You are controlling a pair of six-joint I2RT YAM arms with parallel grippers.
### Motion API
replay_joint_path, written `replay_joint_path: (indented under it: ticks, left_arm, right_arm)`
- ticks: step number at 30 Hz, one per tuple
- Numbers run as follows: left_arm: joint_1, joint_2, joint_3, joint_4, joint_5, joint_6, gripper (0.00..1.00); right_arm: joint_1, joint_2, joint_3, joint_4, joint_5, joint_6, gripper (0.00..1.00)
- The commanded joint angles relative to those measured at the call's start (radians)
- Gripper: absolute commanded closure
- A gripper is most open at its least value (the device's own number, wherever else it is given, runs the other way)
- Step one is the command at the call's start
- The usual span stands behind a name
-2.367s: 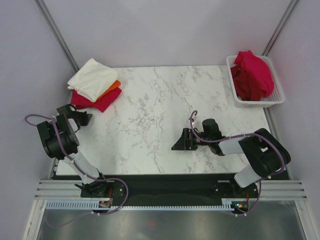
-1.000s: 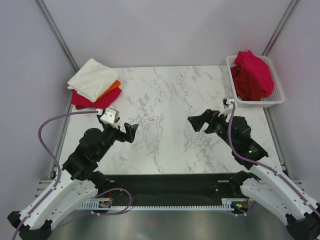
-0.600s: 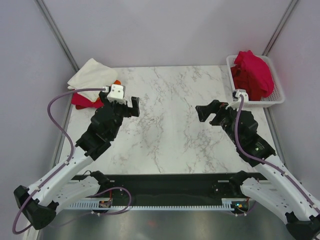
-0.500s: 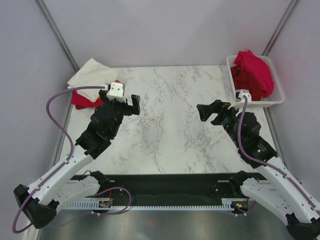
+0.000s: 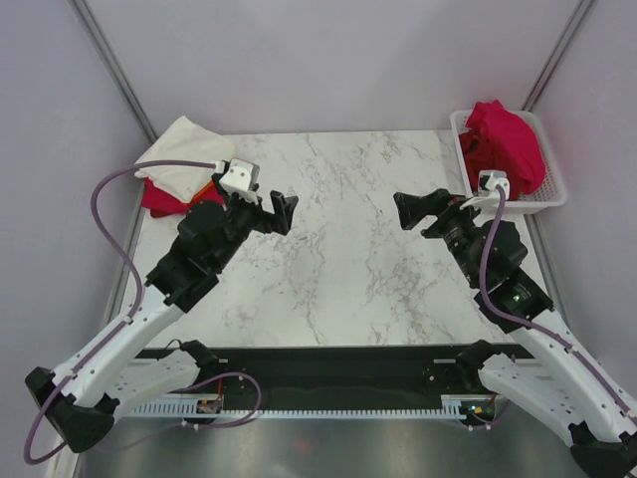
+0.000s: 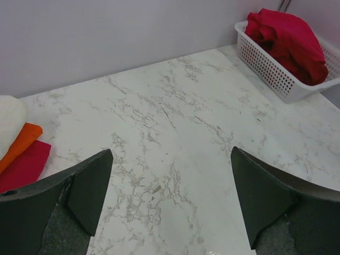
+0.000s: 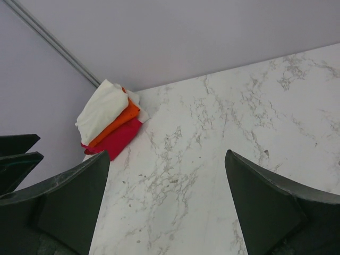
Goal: Fold and stack the t-shirts
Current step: Reset both grippers
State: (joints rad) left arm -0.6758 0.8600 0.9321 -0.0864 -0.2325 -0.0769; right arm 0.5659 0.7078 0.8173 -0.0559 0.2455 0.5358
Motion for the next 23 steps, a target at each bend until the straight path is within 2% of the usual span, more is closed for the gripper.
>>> replay_joint_path:
  ticks: [1,2,4,5,8,10,11,14,16,17,18,20,22,23]
  left_arm:
    - [-0.001,0.025,0.082,-0.082,0.072,-0.089,0.0]
    - [-0.001,0.005,0.073,-0.069,0.223,-0.049,0.0]
    - [-0.001,-0.093,0.024,-0.029,0.426,0.026,0.0]
    - [-0.001,-0.122,-0.008,0.002,0.464,0.026,0.0]
    - [-0.001,-0.116,-0.048,0.008,0.334,0.0,0.0]
    - [-0.001,-0.095,-0.038,0.005,0.148,-0.012,0.0]
    - [-0.001,-0.087,-0.024,-0.024,-0.028,-0.024,0.0]
    - [-0.001,-0.07,-0.004,-0.038,-0.274,-0.003,0.02]
    - [-0.001,-0.059,0.007,-0.055,-0.39,0.003,0.07]
    - [0.001,-0.038,0.019,-0.073,-0.597,-0.013,0.09]
    - [-0.001,-0.029,0.039,-0.102,-0.717,-0.024,0.1]
    - [0.002,-0.009,0.042,-0.102,-0.932,0.0,0.05]
    - [0.015,0.025,0.051,-0.105,-0.938,0.009,0.02]
    - [0.015,0.033,0.056,-0.11,-0.897,0.012,0.01]
  right_arm:
    - [0.002,-0.004,0.082,-0.055,0.018,0.03,0.02]
    - [0.002,-0.017,0.082,-0.053,0.017,0.047,0.02]
    - [0.002,-0.065,0.074,-0.038,-0.026,0.021,0.02]
    - [0.002,-0.074,0.065,-0.032,-0.023,0.016,0.02]
    - [0.002,-0.093,0.054,-0.041,-0.012,0.02,0.02]
    - [0.002,-0.085,0.063,-0.065,-0.015,0.01,0.02]
    - [0.002,-0.084,0.068,-0.073,-0.017,0.007,0.02]
    - [0.002,-0.083,0.071,-0.102,-0.006,0.016,0.02]
    - [0.0,-0.096,0.06,-0.099,-0.012,0.016,0.02]
    - [0.0,-0.099,0.054,-0.098,0.003,0.03,0.02]
    - [0.002,-0.097,0.046,-0.098,0.011,0.038,0.02]
    - [0.002,-0.094,0.04,-0.096,0.008,0.042,0.02]
    - [0.002,-0.082,0.034,-0.097,0.006,0.046,0.02]
    - [0.0,-0.077,0.034,-0.099,0.005,0.049,0.02]
